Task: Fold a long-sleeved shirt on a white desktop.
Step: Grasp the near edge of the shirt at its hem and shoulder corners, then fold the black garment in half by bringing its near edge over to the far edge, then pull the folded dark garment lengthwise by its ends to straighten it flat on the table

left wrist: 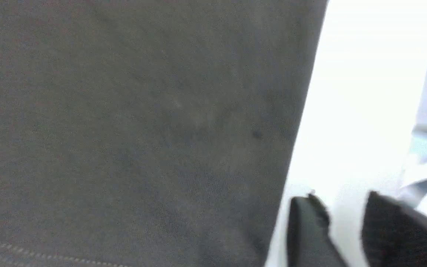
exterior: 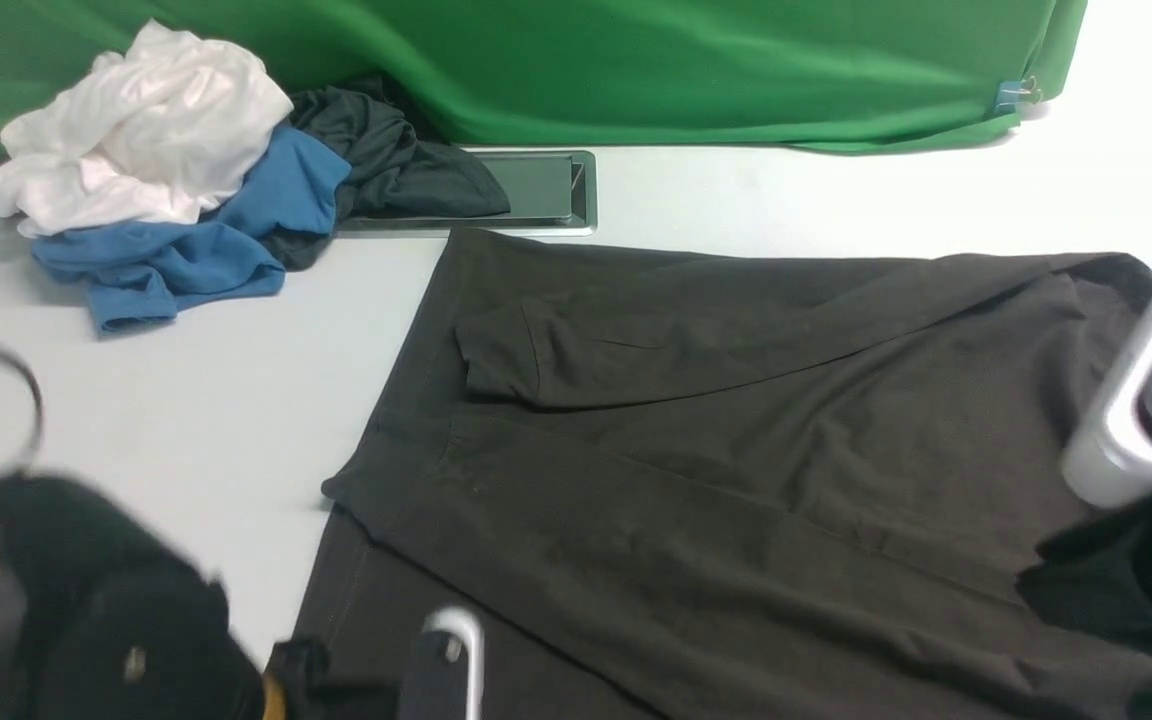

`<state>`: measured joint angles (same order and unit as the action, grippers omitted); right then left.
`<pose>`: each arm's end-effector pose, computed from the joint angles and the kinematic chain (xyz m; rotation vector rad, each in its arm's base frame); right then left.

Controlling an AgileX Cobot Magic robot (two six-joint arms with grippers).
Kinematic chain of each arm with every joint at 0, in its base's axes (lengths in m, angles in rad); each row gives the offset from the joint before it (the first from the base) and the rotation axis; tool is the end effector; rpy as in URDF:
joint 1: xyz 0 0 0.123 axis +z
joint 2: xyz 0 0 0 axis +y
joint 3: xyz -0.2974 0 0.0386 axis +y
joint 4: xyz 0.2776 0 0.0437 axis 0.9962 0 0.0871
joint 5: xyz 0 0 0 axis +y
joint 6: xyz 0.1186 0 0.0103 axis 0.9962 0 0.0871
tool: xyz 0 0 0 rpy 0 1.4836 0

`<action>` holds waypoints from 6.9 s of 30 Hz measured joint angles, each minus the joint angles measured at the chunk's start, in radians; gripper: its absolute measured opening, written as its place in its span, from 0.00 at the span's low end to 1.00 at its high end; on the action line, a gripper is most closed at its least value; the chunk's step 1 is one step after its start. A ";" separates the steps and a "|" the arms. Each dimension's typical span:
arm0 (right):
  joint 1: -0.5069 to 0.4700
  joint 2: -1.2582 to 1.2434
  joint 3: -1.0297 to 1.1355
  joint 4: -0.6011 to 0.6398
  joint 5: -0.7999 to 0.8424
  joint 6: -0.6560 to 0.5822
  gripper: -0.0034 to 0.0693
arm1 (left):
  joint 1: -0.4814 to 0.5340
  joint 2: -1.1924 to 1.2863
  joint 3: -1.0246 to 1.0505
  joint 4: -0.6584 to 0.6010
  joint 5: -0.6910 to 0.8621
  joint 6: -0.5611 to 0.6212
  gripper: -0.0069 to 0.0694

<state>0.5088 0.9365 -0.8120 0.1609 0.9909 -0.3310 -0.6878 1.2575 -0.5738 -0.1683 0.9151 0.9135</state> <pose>0.1644 0.1100 0.2936 -1.0004 2.4031 0.2709 0.1411 -0.1364 0.1586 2.0895 2.2373 -0.1975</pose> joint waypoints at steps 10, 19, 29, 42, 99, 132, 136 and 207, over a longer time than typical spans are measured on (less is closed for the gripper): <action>0.002 -0.054 0.015 -0.003 0.000 0.028 0.31 | -0.001 0.046 0.174 0.132 -0.253 0.000 0.74; 0.002 -0.055 0.015 -0.008 -0.033 0.029 0.32 | -0.008 0.074 0.154 0.240 -0.239 -0.120 0.31; 0.003 -0.055 0.015 -0.041 -0.041 0.051 0.34 | -0.007 0.114 0.006 0.315 -0.132 -0.130 0.13; 0.003 0.007 0.169 -0.039 0.078 0.021 0.57 | -0.007 -0.135 -0.112 0.168 0.122 -0.138 0.13; -0.208 0.338 0.417 -0.611 -0.108 -0.399 0.11 | -0.007 -0.287 -0.117 0.067 0.286 -0.261 0.13; -0.345 0.535 -0.035 -0.701 -0.236 -0.019 0.10 | 0.328 0.098 -0.349 0.253 -0.147 -0.438 0.13; -0.404 0.562 -0.057 -0.677 -0.343 0.002 0.10 | 0.377 0.186 -0.402 0.252 -0.173 -0.409 0.13; -0.374 0.970 -0.698 0.030 -0.004 -0.110 0.09 | 0.423 0.422 -0.605 -0.137 -0.378 -0.323 0.11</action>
<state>0.1347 1.9067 -1.5101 0.1909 0.9869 -0.4411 -0.2644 1.6798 -1.1789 -0.3058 0.5373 0.5908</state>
